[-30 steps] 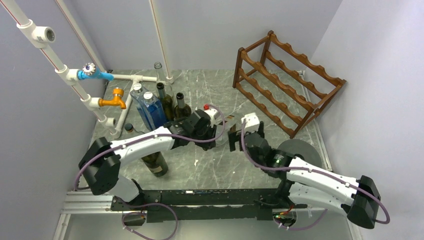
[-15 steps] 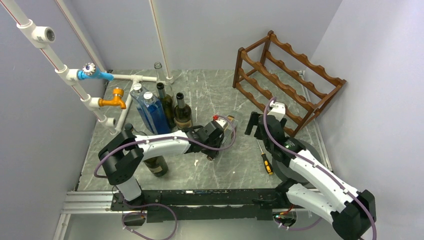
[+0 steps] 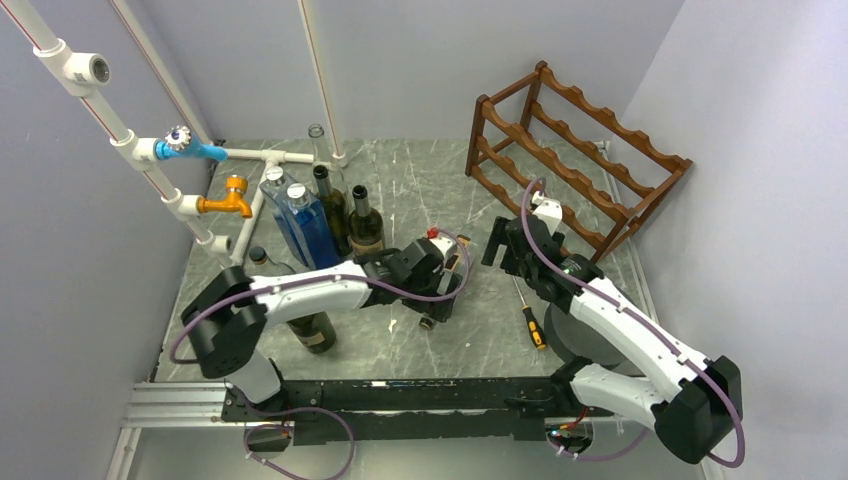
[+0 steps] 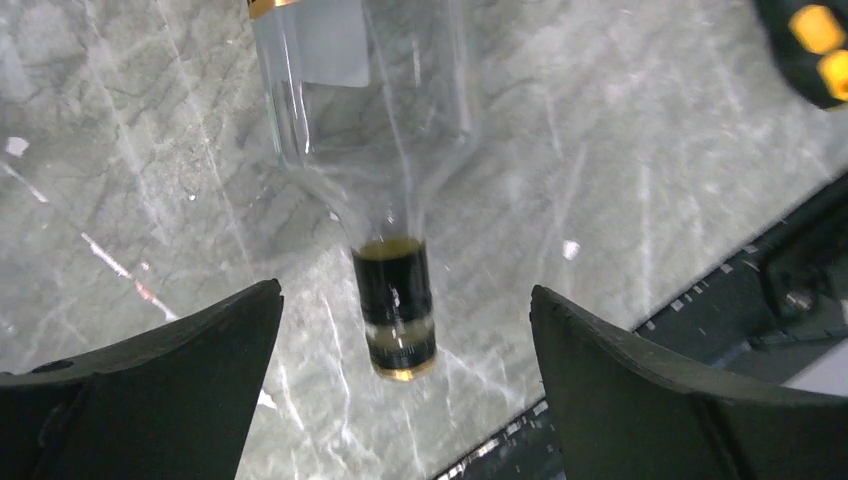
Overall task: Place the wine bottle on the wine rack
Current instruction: Adjust the wine bottle at the center of the board, then pick up the wine bottle from the center of the board.
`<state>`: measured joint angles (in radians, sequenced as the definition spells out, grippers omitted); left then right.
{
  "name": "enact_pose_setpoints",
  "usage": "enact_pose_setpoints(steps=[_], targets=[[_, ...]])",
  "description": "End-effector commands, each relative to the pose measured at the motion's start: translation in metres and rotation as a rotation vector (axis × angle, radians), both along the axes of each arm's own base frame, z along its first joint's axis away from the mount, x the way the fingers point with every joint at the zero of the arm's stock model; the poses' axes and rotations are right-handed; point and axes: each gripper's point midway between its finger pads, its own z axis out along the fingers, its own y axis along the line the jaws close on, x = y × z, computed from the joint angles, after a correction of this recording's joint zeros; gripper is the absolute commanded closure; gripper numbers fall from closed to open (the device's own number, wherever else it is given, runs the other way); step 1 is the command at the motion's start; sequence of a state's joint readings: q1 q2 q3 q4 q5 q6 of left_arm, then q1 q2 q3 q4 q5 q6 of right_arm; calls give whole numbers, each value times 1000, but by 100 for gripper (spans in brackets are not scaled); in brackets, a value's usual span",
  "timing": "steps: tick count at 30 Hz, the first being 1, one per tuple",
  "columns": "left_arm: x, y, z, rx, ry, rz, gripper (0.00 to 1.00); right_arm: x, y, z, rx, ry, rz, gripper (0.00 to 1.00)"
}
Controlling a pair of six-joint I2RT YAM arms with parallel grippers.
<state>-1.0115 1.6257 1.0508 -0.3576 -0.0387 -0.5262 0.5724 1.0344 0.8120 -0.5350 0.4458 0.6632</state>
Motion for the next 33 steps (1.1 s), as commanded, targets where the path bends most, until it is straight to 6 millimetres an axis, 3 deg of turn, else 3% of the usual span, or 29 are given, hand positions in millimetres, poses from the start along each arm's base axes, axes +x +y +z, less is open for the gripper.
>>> enact_pose_setpoints(steps=[1,4,9,14,18,28,33], targets=[[-1,-10,101,-180,-146,-102,1,-9,17,9,126,40,10,0],[1,7,160,-223,-266,-120,1,-16,35,4,230,86,21,0],[11,47,257,-270,-456,-65,0,-32,84,-1,421,127,79,0],[24,82,321,-267,-643,34,0,-52,128,-22,515,172,90,1],[32,102,341,-258,-757,93,0,-58,154,-45,560,229,80,2],[29,146,339,-219,-908,152,1,-61,172,-91,622,252,-9,6],[25,154,335,-233,-927,166,0,-57,176,-102,601,255,-40,23]])
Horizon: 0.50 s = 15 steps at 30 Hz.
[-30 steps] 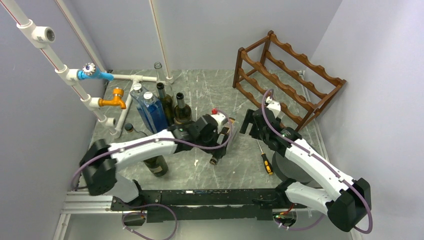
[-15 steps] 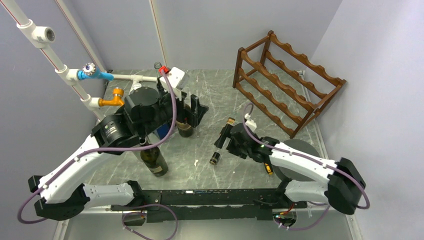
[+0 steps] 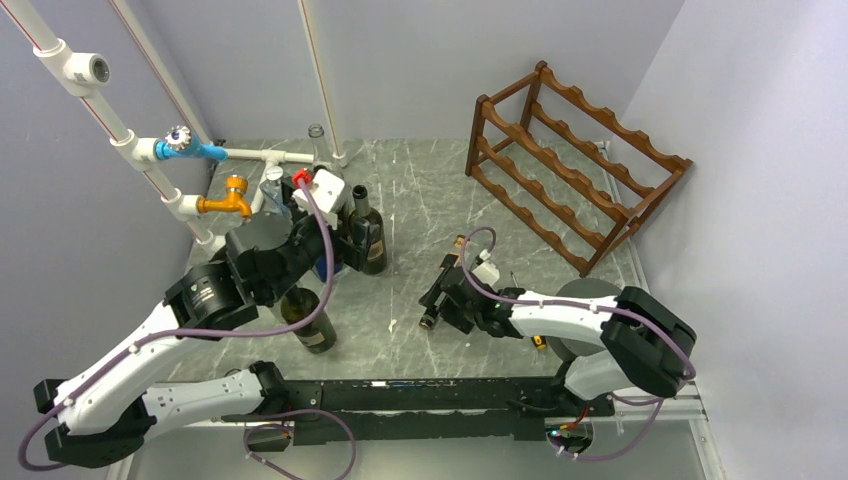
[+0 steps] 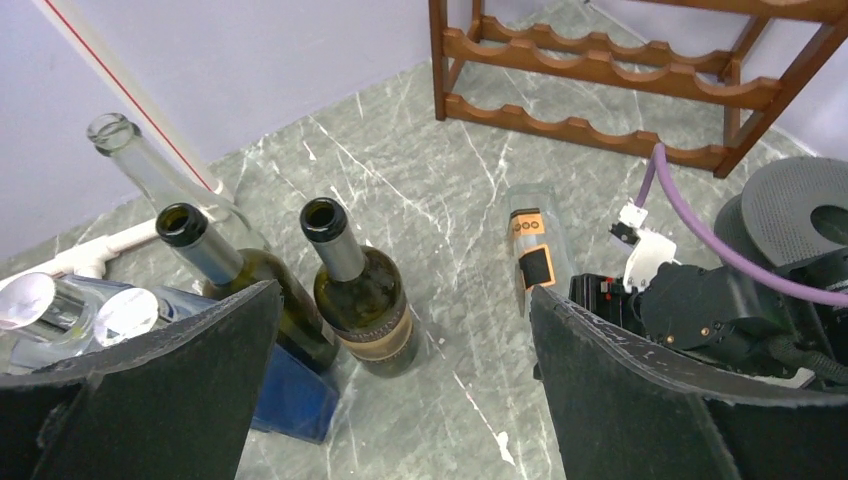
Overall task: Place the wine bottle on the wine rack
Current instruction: Pick up the wine bottle from the center of the board.
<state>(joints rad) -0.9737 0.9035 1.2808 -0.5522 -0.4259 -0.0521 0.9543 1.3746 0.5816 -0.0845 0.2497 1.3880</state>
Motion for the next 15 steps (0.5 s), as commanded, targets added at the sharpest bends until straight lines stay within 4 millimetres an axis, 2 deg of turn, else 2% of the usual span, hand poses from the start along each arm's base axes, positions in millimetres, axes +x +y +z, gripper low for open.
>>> enact_pose_setpoints(steps=[1,4,7,10,11,13,14,15], targets=[[3,11,21,-53,-80,36,1,17,16,10,65,-42,-66,23],[4,10,18,-44,-77,35,1,18,18,2,50,-23,-73,26],[5,8,13,-29,-67,41,0,21,14,-4,13,-9,-109,36],[7,9,11,-16,-59,50,1,25,11,-6,-3,-12,-138,40],[7,9,10,-14,-59,53,1,25,9,-7,-7,-13,-146,46],[8,10,10,-15,-61,56,0,27,6,-7,-12,-27,-151,64],[8,10,10,-15,-62,57,0,27,7,-7,-12,-36,-142,68],[8,10,10,-17,-63,60,0,28,7,-4,-16,-48,-136,78]])
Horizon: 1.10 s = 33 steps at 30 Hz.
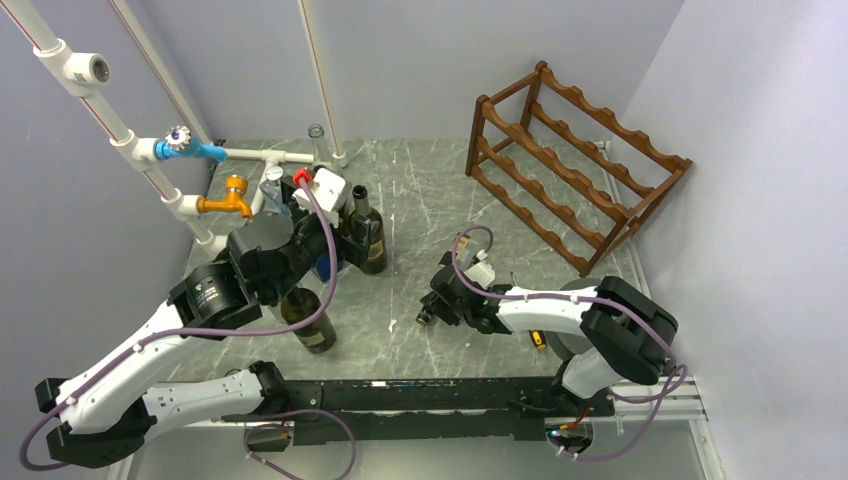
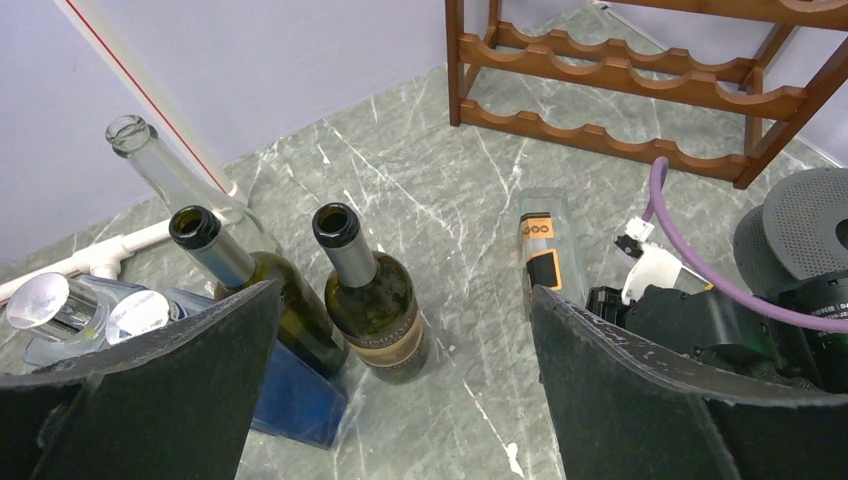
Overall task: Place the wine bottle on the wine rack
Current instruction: Pick up the wine bottle from the center of the board.
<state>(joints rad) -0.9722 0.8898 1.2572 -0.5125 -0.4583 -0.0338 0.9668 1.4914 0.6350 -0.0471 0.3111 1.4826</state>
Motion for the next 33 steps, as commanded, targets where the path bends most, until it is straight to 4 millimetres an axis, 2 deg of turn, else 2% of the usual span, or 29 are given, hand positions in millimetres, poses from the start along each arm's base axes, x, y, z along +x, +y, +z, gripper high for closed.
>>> enact_pose_setpoints(steps=[1,2,9,14,24,33], targets=[[4,5,7,-11,-32,31,0,14,-7,8,-37,-69,-37,90],[4,5,6,-13,-32,32,0,17,-8,12,-52,-84,-37,100],[6,6,3,-5,-26,47,1,33,-18,45,-98,-240,-30,100],[7,9,3,-4,-30,61,0,49,-16,69,-136,-294,-65,100],[10,9,-2,-12,-34,76,1,81,-7,93,-194,-323,-178,100],[17,4,-15,21,-16,98,0,99,-1,102,-203,-334,-207,100]])
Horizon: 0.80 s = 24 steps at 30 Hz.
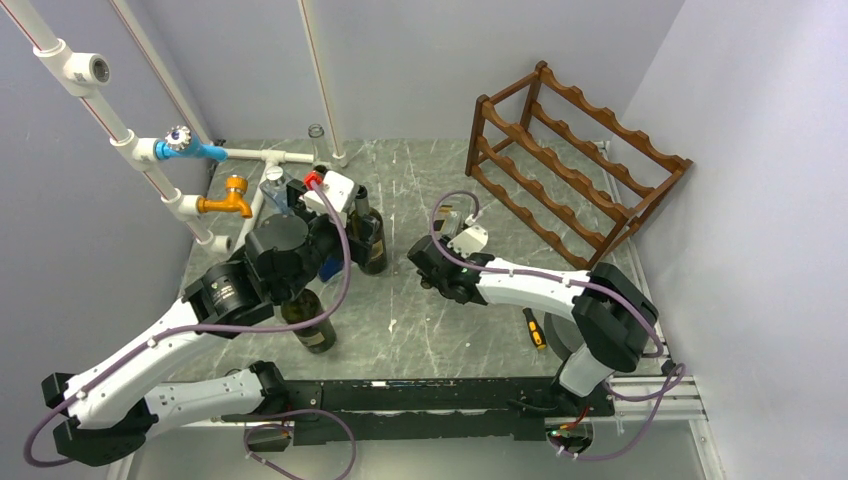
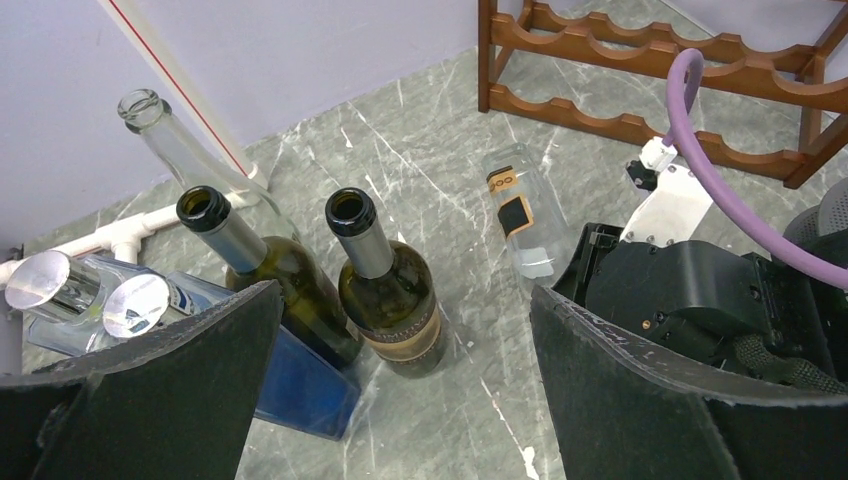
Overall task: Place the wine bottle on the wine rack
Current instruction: Pick up the wine bottle from the center of the board.
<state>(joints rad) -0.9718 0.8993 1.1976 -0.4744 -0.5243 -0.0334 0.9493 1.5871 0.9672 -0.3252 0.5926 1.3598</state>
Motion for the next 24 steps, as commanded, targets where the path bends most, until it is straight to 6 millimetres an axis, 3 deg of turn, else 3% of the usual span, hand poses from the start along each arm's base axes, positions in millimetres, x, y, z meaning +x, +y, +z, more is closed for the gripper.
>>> enact_pose_setpoints(steps=[1,14,24], targets=[[7,0,2,-3,-25,36,0,34,3,51,37,-177,-89,100],[14,-4,-9,31,-12,51,1,57,-8,88,-27,-298,-172,100],[16,-4,-12,38,-10,61,0,68,-16,97,-90,-327,-185,100]])
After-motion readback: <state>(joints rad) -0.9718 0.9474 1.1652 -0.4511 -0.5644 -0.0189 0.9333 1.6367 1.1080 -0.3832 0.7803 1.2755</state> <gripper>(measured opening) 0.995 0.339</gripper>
